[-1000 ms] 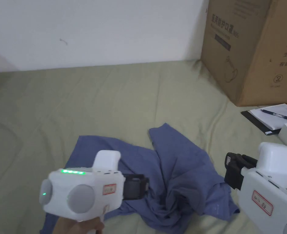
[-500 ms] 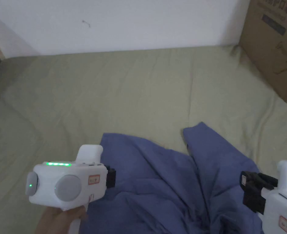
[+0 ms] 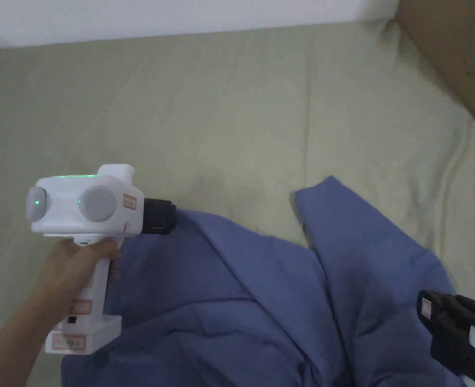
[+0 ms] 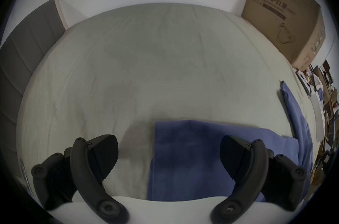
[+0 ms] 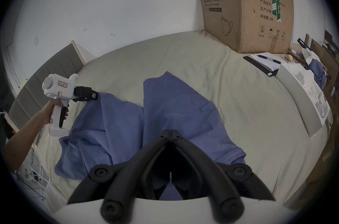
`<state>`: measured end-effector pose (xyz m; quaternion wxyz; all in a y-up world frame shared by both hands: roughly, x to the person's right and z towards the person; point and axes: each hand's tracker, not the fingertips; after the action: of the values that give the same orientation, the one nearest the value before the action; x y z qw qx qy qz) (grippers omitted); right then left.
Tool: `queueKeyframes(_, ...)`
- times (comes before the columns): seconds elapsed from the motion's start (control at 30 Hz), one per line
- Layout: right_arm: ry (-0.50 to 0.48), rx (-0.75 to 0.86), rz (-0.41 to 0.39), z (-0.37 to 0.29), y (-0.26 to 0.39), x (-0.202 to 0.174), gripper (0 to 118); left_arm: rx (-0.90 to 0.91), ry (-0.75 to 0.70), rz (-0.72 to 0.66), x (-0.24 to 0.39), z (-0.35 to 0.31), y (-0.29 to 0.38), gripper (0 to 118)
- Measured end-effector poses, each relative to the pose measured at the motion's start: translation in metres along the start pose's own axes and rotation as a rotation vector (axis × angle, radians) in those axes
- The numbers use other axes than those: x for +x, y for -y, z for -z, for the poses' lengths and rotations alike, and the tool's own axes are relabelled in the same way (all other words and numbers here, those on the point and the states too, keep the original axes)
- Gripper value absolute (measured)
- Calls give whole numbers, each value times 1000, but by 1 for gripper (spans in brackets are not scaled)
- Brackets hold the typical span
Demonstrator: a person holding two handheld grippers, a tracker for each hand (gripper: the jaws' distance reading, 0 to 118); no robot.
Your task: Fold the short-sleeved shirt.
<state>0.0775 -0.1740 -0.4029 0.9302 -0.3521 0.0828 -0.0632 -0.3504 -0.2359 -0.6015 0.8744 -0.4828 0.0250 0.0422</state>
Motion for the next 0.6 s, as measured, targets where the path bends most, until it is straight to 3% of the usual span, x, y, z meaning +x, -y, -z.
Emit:
queueKeyframes(0.07,8,-12,-5,2,2,3,0,-35,22,-7,7,10,2,109)
queueKeyframes(0.17,16,-29,-16,3,4,8,0,-21,-71,74,24,8,2,107)
queueKeyframes(0.23,17,-37,-18,3,4,13,0,7,-84,122,35,2,5,92)
queueKeyframes(0.37,-34,-88,-17,8,-4,26,0,23,-85,145,42,-10,7,55)
queueKeyframes(0.4,-42,-102,-40,13,-10,30,0,38,-91,154,42,-15,8,39)
queueKeyframes(0.43,-43,-110,-66,17,-15,33,0,43,-94,159,41,-18,7,14)
queueKeyframes(0.47,-46,-114,-79,23,-21,37,1,33,-83,178,41,-21,7,0)
queueKeyframes(0.6,-82,-218,-145,62,-48,53,63,65,-64,166,38,-43,13,0)
